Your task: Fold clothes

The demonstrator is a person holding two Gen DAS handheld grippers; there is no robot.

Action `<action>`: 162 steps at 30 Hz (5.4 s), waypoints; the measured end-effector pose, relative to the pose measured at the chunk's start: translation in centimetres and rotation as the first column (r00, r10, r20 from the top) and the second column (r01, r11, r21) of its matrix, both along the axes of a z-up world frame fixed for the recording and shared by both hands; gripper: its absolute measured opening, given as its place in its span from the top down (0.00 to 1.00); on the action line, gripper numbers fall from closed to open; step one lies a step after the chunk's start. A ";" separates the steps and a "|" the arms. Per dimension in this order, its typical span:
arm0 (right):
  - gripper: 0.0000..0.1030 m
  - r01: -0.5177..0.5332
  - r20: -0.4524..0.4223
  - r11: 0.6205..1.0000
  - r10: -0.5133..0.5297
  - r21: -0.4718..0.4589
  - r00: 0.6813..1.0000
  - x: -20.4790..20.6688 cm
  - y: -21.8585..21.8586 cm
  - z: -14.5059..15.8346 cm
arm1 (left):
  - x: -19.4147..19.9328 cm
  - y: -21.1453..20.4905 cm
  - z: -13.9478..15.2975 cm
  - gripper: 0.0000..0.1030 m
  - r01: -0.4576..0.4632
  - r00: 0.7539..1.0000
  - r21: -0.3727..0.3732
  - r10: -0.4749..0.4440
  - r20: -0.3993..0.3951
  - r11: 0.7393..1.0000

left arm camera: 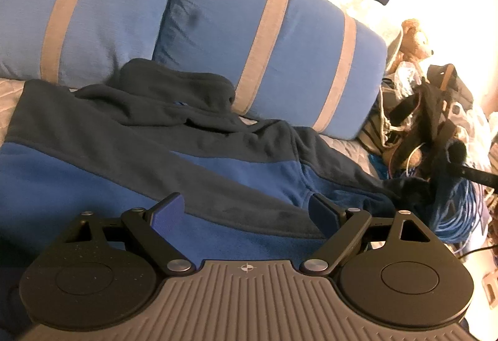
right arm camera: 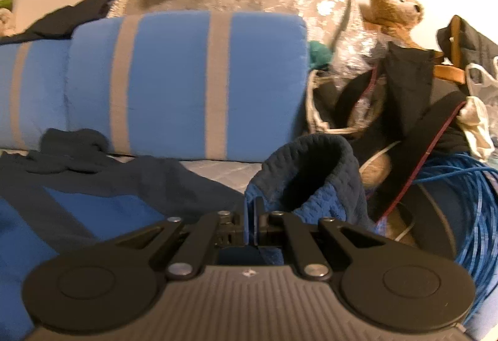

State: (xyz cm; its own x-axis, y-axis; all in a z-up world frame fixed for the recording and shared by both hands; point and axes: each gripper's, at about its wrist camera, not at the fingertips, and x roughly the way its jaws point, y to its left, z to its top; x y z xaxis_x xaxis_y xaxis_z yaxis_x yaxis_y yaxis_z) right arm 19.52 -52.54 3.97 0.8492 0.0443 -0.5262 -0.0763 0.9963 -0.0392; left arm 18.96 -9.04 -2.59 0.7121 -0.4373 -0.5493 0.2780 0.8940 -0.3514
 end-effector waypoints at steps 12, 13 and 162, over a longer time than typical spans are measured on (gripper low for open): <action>0.97 -0.236 -0.020 0.968 0.238 0.085 0.971 1.9 8.1 0.5 | 0.1 -0.2 -0.1 0.14 -0.005 1.000 0.004 0.005 -0.001 1.000; 0.97 -0.262 -0.024 0.961 0.265 0.086 0.964 1.9 9.1 0.3 | 0.1 -0.2 -0.1 0.14 -0.005 1.000 0.007 0.005 -0.002 1.000; 0.00 -0.207 0.023 0.976 0.209 -0.073 0.978 6.3 8.1 -6.8 | 6.7 5.9 17.6 0.86 -0.179 0.983 -0.683 0.107 -0.147 0.708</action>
